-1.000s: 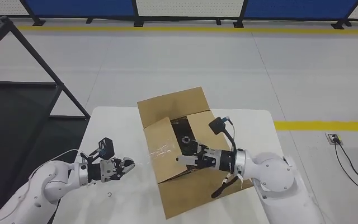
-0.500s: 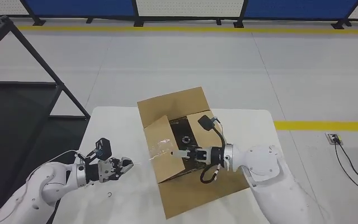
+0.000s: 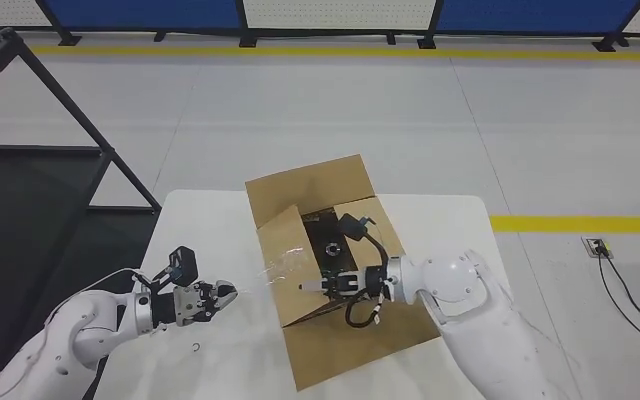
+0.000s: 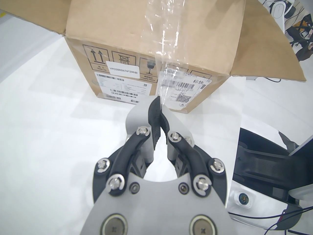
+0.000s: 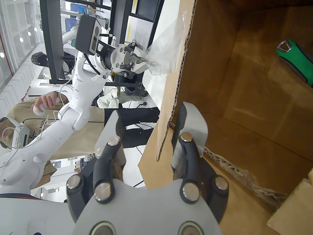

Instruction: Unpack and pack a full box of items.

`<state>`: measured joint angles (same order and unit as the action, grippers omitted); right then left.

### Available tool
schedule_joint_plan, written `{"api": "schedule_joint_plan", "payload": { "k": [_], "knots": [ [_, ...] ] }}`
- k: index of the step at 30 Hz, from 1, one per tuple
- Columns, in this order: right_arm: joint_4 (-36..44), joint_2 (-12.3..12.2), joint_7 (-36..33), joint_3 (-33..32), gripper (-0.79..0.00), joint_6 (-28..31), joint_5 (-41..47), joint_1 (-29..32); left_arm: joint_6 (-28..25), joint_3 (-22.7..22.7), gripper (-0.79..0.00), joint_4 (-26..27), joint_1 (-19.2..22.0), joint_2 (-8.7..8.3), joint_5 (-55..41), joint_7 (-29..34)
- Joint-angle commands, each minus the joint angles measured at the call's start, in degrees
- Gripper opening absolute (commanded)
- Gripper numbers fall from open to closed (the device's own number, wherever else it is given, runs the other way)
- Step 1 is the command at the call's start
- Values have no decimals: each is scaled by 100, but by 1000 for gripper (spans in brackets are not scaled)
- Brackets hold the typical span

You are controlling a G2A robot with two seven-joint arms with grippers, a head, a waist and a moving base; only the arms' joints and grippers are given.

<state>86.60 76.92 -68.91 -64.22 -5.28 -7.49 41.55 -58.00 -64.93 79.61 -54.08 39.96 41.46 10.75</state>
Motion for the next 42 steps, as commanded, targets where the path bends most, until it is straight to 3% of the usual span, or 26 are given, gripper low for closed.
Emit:
{"api": "schedule_joint_plan", "payload": {
  "k": [1,42],
  "knots": [
    [-57,-2,18,34,-785,-23,26,-44,0,-5,-785,3,-5,-1,1,-1],
    [-363,-194,366,69,-785,-131,343,-126,0,-339,-785,-40,-450,-107,-34,-48]
  ]
}}
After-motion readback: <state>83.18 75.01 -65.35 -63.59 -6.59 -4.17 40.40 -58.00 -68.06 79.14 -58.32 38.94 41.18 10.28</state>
